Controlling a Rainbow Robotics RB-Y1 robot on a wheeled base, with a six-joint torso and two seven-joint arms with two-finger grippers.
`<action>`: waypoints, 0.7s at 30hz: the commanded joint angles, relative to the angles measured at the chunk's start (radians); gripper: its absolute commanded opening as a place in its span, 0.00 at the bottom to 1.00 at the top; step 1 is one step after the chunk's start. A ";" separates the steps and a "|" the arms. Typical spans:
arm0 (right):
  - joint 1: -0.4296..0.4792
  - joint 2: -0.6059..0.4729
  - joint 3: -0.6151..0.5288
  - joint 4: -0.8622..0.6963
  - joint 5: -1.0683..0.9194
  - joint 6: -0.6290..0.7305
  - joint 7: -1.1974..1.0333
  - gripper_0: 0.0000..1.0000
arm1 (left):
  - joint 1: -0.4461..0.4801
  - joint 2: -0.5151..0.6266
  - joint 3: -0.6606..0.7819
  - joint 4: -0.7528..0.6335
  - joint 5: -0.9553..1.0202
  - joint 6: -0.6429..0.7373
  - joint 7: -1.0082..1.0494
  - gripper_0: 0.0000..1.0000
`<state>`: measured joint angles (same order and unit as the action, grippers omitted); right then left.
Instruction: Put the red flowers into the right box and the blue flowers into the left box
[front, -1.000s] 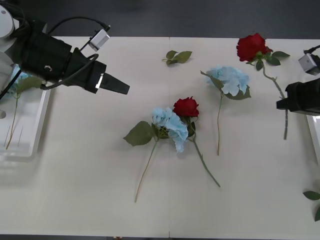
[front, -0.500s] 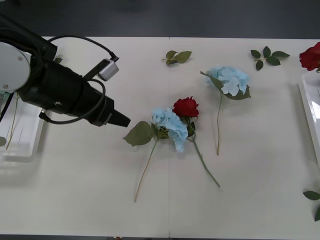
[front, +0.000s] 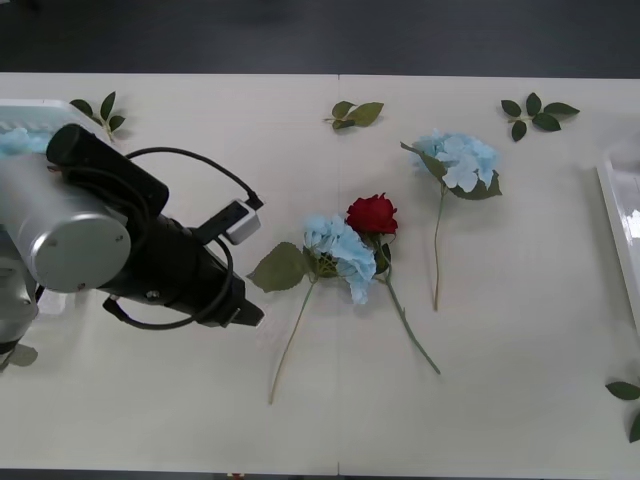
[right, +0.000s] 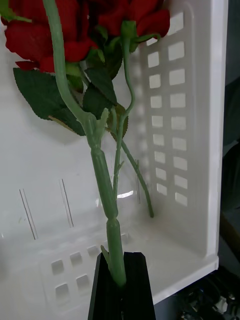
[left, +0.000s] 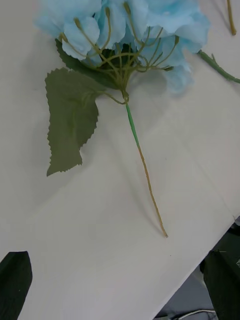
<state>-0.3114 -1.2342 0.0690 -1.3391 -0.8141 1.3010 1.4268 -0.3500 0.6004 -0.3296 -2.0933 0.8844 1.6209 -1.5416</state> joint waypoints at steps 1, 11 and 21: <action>-0.017 0.045 0.002 0.020 0.072 -0.046 0.034 0.00 | -0.009 0.025 -0.089 -0.053 -0.078 -0.035 0.120 1.00; -0.017 0.119 0.081 0.164 0.219 -0.226 0.027 0.00 | -0.041 -0.018 -0.258 -0.033 -0.239 -0.072 0.284 1.00; -0.017 0.119 0.181 0.259 0.247 -0.388 0.034 0.23 | -0.110 -0.131 -0.341 0.122 -0.335 -0.107 0.322 1.00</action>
<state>-0.3124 -1.0962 0.2845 -1.0809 -0.5761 0.9146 1.4268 -0.4264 0.4967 -0.6668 -1.9924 0.5682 1.5450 -1.2522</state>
